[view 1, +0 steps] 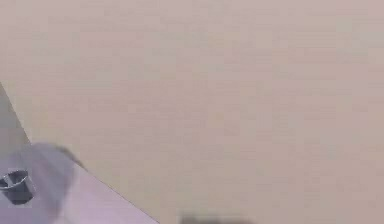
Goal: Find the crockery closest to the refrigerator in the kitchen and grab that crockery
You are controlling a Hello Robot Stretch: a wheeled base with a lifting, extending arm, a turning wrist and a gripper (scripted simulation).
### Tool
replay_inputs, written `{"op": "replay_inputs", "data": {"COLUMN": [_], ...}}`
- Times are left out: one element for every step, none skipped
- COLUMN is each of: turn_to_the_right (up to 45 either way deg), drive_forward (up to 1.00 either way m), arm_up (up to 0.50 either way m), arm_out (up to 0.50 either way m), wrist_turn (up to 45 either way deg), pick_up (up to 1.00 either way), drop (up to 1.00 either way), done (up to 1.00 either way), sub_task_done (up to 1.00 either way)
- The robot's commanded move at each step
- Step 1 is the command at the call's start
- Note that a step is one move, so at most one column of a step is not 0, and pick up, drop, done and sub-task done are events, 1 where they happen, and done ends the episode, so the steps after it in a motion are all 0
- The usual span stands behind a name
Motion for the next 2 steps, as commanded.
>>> {"op": "replay_inputs", "data": {"turn_to_the_right": [-45.0, -45.0], "drive_forward": [0.0, 0.0], "arm_up": [0.0, 0.0], "arm_out": [0.0, 0.0], "wrist_turn": [0.0, 0.0], "pick_up": [0.0, 0.0], "drop": [0.0, 0.0], "done": [0.0, 0.0], "sub_task_done": [0.0, 0.0]}}
